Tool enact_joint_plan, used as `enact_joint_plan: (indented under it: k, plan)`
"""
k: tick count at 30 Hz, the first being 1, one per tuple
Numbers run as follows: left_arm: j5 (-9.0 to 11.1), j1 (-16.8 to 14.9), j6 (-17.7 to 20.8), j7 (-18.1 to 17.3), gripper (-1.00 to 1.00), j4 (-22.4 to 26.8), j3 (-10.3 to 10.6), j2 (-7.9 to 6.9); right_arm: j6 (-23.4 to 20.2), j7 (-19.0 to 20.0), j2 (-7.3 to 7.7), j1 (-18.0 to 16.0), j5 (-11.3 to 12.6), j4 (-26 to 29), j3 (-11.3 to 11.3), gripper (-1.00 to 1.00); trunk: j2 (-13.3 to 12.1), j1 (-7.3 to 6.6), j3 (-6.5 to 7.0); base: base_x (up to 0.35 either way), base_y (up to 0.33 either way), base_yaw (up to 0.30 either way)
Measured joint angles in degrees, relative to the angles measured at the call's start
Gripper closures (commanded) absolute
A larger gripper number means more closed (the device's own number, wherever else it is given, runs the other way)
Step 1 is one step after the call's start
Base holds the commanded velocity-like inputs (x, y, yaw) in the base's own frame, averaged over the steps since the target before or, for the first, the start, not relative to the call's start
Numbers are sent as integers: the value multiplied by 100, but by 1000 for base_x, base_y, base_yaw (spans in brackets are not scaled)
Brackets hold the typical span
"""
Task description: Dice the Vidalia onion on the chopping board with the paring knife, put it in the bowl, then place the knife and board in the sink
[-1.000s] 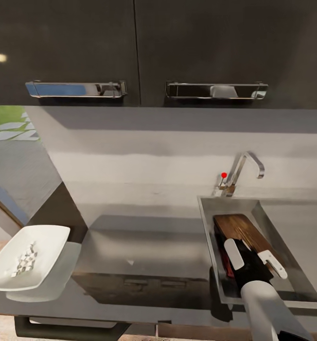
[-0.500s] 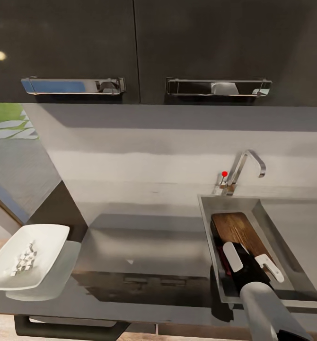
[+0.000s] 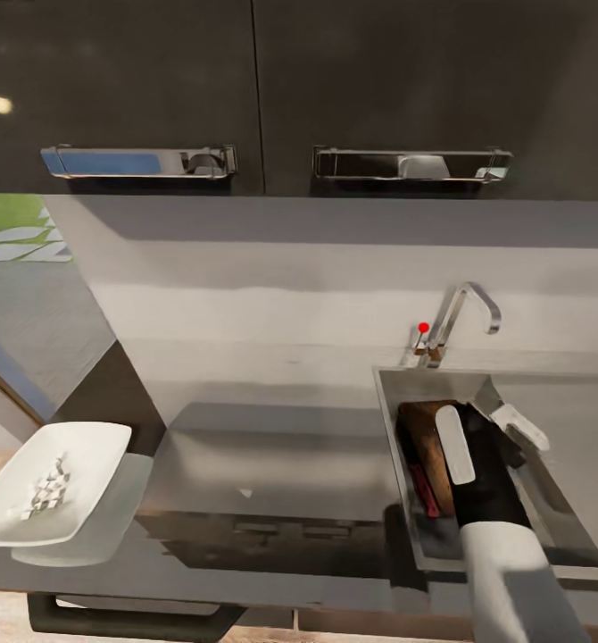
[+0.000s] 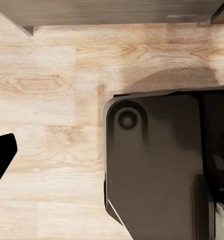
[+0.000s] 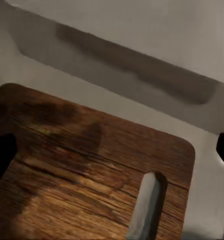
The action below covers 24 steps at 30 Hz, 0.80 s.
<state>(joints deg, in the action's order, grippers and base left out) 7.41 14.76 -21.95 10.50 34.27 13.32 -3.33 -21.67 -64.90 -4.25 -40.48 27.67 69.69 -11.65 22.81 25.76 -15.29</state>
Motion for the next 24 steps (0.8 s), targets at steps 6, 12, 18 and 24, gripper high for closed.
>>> enact_joint_plan:
  k: [6, 12, 18, 24]
  plan:
    - [0, 0, 0, 0, -100, 4, 0, 0, -204, 1201, 52, 163, -117, 147, 852, -100, 0, 2, 0, -220, 0, 0]
    - [1, 0, 0, 4, -100, 9, 0, 1, -223, 2531, 52, 515, -971, 239, 963, -100, -1, 2, 0, -300, 0, 0]
    - [0, 0, 0, 0, -100, 9, -1, 0, -223, 3323, 58, 1025, -1393, 749, 967, -100, 0, 3, 0, -333, 0, 0]
    - [0, 0, 0, 5, -100, 9, -1, 0, -72, 4193, 48, 1722, -2082, 1231, 971, -100, 0, 3, 0, -335, 0, 0]
